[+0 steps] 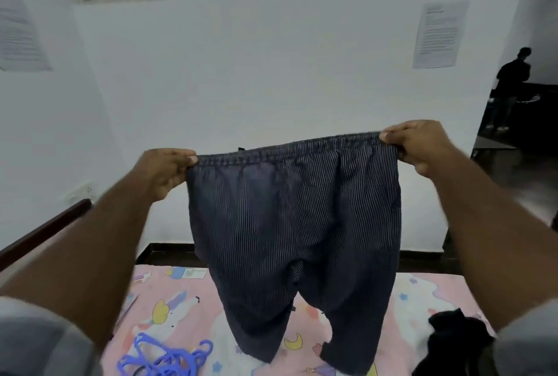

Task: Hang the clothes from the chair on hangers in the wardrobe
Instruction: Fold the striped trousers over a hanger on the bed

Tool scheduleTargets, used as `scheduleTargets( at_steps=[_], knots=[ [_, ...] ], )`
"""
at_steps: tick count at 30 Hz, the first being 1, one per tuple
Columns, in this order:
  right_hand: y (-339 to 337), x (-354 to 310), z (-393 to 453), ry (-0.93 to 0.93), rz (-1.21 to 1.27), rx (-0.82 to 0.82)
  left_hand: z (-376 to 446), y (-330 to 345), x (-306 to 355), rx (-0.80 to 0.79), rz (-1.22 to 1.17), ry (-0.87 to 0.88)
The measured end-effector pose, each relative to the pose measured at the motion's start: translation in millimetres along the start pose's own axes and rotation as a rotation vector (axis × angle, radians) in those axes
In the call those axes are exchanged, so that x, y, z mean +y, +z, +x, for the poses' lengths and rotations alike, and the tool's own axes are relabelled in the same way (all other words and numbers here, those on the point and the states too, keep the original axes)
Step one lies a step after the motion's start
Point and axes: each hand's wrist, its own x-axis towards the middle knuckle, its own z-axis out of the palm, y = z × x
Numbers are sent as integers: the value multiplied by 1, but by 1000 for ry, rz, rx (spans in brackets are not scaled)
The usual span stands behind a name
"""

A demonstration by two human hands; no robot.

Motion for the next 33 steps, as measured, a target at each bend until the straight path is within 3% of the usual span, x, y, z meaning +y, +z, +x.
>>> scheduleTargets(
  at_steps=[3, 9, 16, 22, 33],
  knots=[
    [25, 26, -1, 148, -51, 113, -6, 33, -13, 125, 32, -40],
    [54, 49, -20, 230, 117, 45, -10, 55, -30, 131, -25, -47],
    [97, 24, -58, 122, 162, -78, -23, 87, -25, -33, -28, 20],
    [142, 14, -80, -15, 77, -54, -41, 117, -17, -161, -28, 80],
    [161, 17, -98, -95, 18, -60, -52, 123, -19, -210, -10, 136]
  ],
)
